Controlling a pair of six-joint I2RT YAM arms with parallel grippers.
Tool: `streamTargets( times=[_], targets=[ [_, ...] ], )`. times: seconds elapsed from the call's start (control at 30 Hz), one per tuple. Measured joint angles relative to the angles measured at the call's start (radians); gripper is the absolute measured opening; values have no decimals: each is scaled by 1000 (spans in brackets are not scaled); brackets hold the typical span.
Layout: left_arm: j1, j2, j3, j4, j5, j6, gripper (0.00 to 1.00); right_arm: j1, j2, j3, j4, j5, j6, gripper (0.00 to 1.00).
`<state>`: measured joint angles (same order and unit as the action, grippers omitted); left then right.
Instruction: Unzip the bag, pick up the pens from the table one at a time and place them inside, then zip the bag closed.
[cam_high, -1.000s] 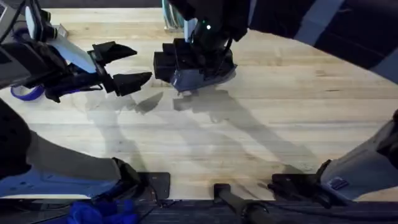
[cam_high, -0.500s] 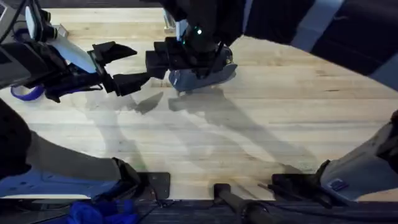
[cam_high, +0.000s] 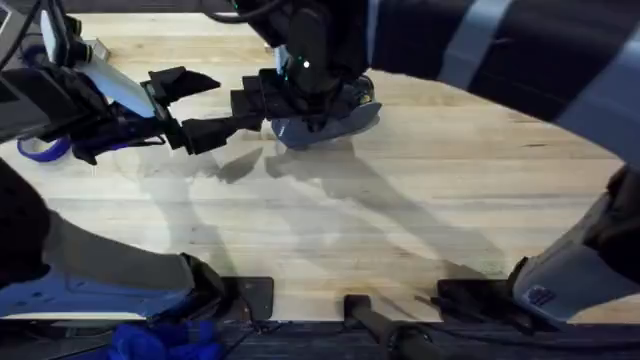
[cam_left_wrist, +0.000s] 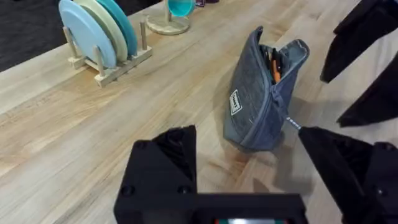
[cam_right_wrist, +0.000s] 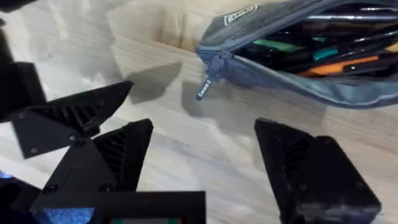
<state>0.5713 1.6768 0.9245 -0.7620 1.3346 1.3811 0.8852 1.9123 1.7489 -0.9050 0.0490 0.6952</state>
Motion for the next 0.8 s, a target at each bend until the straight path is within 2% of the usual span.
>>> streamTargets(
  times=[0.47,0.8],
  targets=[
    [0,0,0,0,0,0,993,0,29,0,49,78,0,993],
    [0,0,0,0,0,0,993,0,81,0,52,87,5,993]
  ],
)
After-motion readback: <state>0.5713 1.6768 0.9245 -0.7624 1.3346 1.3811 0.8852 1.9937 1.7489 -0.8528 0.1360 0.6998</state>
